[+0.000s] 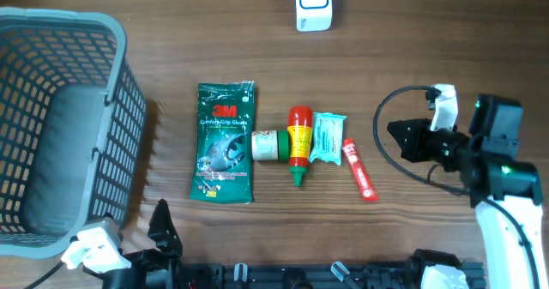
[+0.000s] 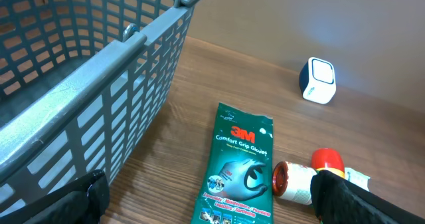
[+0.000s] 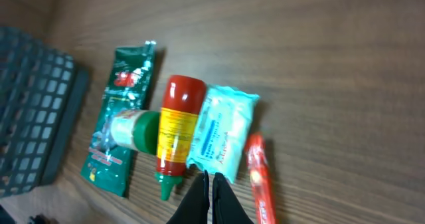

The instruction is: Scan the item barcode

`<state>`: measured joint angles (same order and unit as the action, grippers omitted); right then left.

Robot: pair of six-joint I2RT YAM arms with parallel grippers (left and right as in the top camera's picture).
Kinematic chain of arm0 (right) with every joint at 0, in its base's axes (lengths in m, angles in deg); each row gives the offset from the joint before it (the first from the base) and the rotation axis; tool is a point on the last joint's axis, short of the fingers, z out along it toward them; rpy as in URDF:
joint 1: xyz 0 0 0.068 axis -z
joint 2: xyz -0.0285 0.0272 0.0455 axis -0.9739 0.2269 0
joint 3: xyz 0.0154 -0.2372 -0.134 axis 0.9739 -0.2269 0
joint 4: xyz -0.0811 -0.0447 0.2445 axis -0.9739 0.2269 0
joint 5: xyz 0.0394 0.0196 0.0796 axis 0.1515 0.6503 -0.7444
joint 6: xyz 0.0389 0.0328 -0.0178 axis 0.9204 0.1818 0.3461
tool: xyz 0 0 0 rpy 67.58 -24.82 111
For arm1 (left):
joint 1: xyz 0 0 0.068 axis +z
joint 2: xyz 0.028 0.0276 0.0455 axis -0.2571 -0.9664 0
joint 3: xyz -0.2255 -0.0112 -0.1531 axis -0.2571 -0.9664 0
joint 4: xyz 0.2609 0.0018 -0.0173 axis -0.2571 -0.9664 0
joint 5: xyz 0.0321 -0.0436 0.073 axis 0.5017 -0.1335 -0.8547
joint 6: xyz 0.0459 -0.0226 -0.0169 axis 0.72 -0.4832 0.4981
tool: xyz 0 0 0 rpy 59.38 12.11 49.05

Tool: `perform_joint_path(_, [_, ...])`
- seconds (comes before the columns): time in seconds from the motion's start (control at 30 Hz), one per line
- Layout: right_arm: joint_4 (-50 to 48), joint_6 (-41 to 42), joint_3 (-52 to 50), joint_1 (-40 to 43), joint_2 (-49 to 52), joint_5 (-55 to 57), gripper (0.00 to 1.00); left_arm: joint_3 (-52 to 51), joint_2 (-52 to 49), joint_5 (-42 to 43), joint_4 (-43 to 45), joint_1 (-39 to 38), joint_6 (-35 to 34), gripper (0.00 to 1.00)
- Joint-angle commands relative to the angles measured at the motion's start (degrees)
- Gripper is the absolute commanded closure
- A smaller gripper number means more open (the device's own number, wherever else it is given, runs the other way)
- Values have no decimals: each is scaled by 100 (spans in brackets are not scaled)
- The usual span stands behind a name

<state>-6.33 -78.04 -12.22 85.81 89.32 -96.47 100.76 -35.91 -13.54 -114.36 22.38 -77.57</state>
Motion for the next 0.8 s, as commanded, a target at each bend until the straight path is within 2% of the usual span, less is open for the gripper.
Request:
perform_joint_path(0.0, [63,-129,87,-9,24,-225,95,4,20,-15,20,-24,-33,0])
perform_joint_path(0.03, [120,22,87,-9,85,-223,87,4,20,-15,20,-24,-33,0])
perform_joint_path(0.07, [205,227,87,-9,179,-221,69,4,20,-15,20,-24,-33,0])
perform_joint_path(0.17, [396,446,26,-11,581,-72,39,4,20,-15,20,-24,-33,0])
perform_joint_path(0.2, [428,538,-55,-24,767,-28,20,4,20,-15,20,-24,-33,0])
perform_joint_path(0.27, [509,721,-192,-120,1104,-13,18,4,20,-15,20,-24,-33,0])
perform_joint_path(0.33, [531,1064,-262,-516,1652,15,42,4,20,-15,20,-24,-33,0])
perform_joint_path(0.37, [459,1272,-262,-796,1836,210,46,4,20,-15,20,-24,-33,0])
perform_joint_path(0.5, [369,2463,-262,-2079,2118,2236,45,4,20,-15,20,-24,-33,0])
perform_joint_path(0.63, [494,3703,-262,-3298,2210,4452,36,4,20,-15,20,-24,-33,0])
perform_joint_path(0.77, [225,3899,-262,-3663,2404,5139,35,4,20,-15,20,-24,-33,0])
